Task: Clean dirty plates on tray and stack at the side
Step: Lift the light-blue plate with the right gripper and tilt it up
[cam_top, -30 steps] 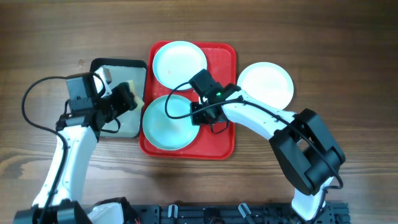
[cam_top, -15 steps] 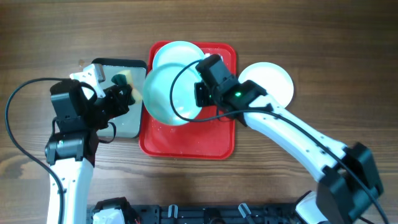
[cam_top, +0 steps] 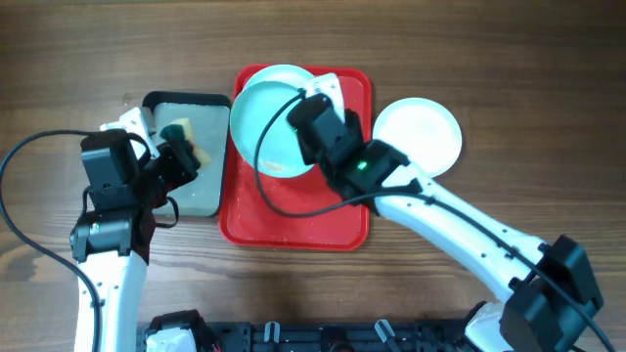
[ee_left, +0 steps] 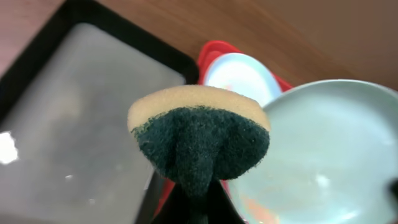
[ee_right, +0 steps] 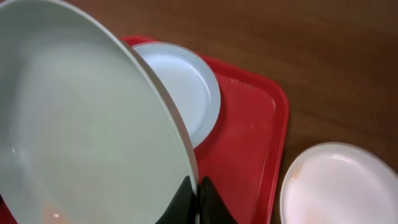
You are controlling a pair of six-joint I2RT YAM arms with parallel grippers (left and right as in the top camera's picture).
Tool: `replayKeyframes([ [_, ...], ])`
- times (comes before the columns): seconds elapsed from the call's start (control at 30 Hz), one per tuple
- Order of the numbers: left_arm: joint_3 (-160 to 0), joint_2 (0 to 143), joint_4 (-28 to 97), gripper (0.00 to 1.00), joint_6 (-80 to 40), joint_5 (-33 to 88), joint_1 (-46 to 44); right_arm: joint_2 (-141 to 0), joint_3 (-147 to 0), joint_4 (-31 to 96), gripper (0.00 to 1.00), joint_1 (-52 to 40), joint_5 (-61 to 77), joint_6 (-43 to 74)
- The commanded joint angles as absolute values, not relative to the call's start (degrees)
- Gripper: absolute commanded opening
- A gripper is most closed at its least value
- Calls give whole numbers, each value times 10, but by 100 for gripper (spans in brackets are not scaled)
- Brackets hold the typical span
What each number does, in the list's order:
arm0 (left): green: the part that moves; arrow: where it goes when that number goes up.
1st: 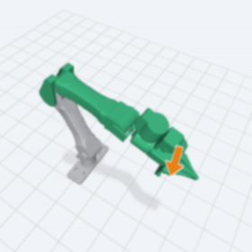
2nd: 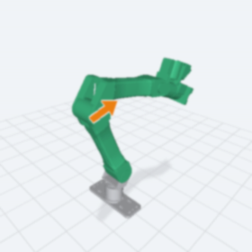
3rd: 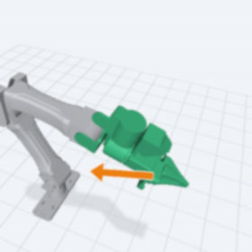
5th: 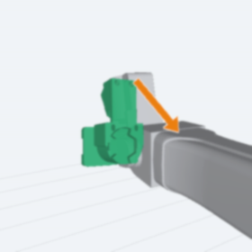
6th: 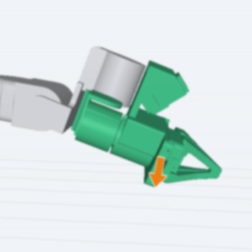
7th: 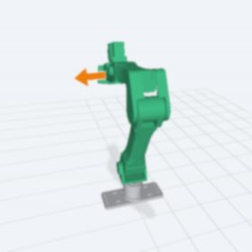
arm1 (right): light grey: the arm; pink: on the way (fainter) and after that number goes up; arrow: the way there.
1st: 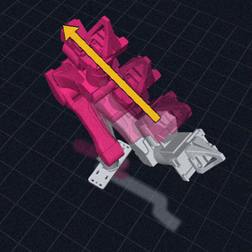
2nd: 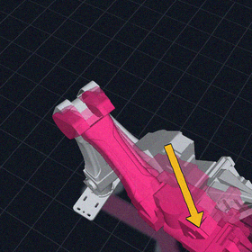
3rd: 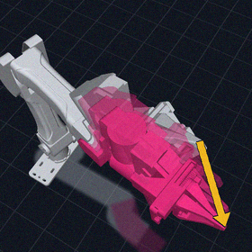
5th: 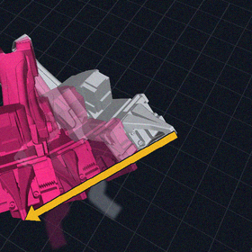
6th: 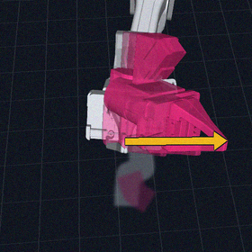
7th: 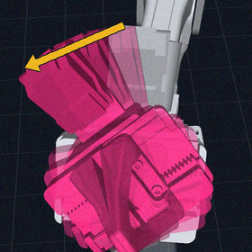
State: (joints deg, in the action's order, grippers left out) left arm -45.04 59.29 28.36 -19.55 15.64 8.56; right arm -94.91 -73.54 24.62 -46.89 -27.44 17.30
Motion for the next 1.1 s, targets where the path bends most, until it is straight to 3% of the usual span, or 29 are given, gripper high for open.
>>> replayKeyframes([
  [0.0, -446, 590, 284, 4, -184, 103, 89, -950, -738, 219, 4, -522, -410, 101],
  [0.17, -446, 601, 283, 4, -184, 85, 89, -950, -738, 201, 4, -597, -534, 44],
  [0.43, -446, 623, 283, 4, -184, 80, 89, -950, -738, 202, 4, -658, -622, 0],
  [1.07, -446, 623, 283, 4, -184, 80, 89, -950, -738, 187, 4, -670, -621, 3],
])
